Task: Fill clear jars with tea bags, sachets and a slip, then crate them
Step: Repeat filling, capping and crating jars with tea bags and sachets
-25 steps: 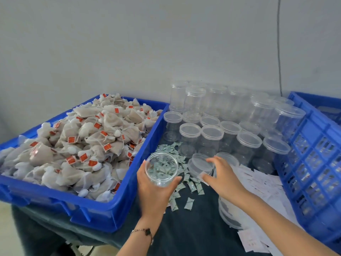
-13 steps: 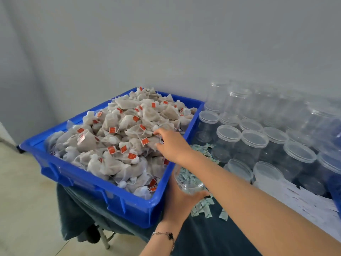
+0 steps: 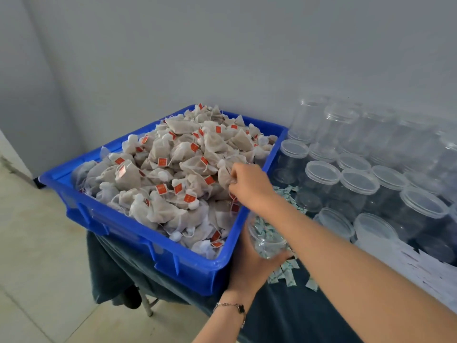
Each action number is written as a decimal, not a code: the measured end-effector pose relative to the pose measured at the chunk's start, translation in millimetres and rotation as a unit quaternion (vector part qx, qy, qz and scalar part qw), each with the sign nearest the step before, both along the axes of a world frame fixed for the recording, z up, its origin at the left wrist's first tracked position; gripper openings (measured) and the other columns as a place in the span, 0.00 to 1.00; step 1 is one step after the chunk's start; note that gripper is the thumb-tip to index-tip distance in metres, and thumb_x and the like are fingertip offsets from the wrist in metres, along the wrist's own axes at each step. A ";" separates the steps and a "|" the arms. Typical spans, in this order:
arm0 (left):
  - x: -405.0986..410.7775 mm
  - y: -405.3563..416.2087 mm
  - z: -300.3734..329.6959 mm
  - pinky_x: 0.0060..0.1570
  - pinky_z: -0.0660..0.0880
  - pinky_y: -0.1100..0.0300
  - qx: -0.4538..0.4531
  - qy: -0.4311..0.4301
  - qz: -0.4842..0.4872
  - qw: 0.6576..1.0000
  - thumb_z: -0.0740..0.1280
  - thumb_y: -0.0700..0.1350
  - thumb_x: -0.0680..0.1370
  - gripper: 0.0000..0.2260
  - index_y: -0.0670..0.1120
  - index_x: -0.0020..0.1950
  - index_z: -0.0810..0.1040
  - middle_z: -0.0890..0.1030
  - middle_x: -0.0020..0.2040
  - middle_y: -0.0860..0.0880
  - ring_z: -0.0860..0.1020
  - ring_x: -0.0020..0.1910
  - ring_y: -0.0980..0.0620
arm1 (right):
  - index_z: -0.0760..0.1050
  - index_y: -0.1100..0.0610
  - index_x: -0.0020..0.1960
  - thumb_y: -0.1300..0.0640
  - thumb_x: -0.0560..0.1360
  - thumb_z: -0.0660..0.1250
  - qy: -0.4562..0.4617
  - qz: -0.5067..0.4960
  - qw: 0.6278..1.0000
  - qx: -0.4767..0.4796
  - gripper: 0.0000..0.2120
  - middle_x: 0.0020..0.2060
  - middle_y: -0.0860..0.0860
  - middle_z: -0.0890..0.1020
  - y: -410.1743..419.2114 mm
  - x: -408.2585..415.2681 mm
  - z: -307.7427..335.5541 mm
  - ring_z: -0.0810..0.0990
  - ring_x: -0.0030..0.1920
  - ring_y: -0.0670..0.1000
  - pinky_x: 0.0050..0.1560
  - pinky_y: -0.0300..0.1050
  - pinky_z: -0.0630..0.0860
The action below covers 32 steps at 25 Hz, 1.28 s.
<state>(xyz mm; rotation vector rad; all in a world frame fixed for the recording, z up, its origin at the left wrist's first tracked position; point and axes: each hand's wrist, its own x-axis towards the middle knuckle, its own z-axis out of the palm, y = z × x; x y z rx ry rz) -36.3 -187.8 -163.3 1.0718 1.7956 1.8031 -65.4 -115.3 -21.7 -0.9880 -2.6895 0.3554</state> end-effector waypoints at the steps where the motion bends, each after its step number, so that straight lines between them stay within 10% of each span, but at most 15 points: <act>1: -0.9 0.0 -4.8 0.68 0.68 0.57 0.002 0.001 0.001 1.000 0.79 0.60 0.60 0.44 0.58 0.72 0.61 0.71 0.67 0.61 0.69 0.67 0.63 | 0.73 0.56 0.48 0.59 0.75 0.64 0.035 -0.009 0.999 -0.021 0.03 0.42 0.52 0.79 2.1 13.3 8.3 0.78 0.44 0.53 0.43 0.48 0.76; 5: -0.4 1.5 -13.2 0.69 0.68 0.51 -0.006 -0.011 0.000 1.000 0.79 0.61 0.59 0.47 0.59 0.73 0.59 0.68 0.69 0.60 0.67 0.69 0.62 | 0.77 0.52 0.43 0.52 0.69 0.68 0.085 -0.026 0.995 -0.046 0.05 0.37 0.46 0.80 4.7 80.4 31.1 0.78 0.38 0.46 0.39 0.43 0.75; 9: -1.0 1.5 -12.7 0.70 0.65 0.50 -0.008 0.008 0.000 1.000 0.78 0.62 0.60 0.49 0.57 0.75 0.57 0.68 0.70 0.59 0.65 0.71 0.60 | 0.77 0.50 0.53 0.49 0.72 0.68 -0.086 0.013 0.993 -0.079 0.11 0.44 0.45 0.80 -5.3 110.5 26.7 0.78 0.43 0.44 0.43 0.40 0.74; 18: -2.0 -2.6 -14.3 0.58 0.62 0.79 -0.035 -0.009 -0.028 0.999 0.76 0.61 0.59 0.42 0.73 0.66 0.55 0.67 0.62 0.73 0.65 0.64 0.74 | 0.67 0.53 0.69 0.57 0.79 0.61 0.067 0.047 0.996 -0.046 0.19 0.40 0.48 0.78 27.7 -33.9 7.9 0.74 0.33 0.44 0.33 0.37 0.70; 20: -1.3 -3.5 -12.9 0.51 0.64 0.83 -0.070 -0.036 -0.048 0.996 0.74 0.64 0.58 0.39 0.78 0.59 0.53 0.68 0.58 0.73 0.69 0.63 0.71 | 0.71 0.55 0.66 0.57 0.78 0.64 0.062 0.032 0.996 -0.058 0.16 0.46 0.50 0.80 35.9 -46.5 -1.3 0.77 0.39 0.46 0.39 0.38 0.71; 25: -1.4 -2.5 -10.4 0.74 0.59 0.58 -0.002 0.013 -0.022 1.000 0.75 0.67 0.62 0.52 0.56 0.77 0.51 0.58 0.75 0.63 0.57 0.74 0.65 | 0.77 0.57 0.45 0.61 0.74 0.67 0.143 0.012 0.990 -0.004 0.01 0.40 0.49 0.80 36.9 -27.9 8.1 0.78 0.40 0.44 0.39 0.33 0.74; 32: -1.2 -6.6 -7.8 0.72 0.62 0.55 -0.005 0.024 -0.011 1.000 0.76 0.62 0.62 0.49 0.58 0.76 0.53 0.62 0.72 0.63 0.60 0.72 0.65 | 0.77 0.49 0.36 0.64 0.68 0.71 0.211 0.051 0.976 -0.005 0.10 0.30 0.42 0.80 15.8 72.7 63.8 0.78 0.35 0.38 0.35 0.27 0.72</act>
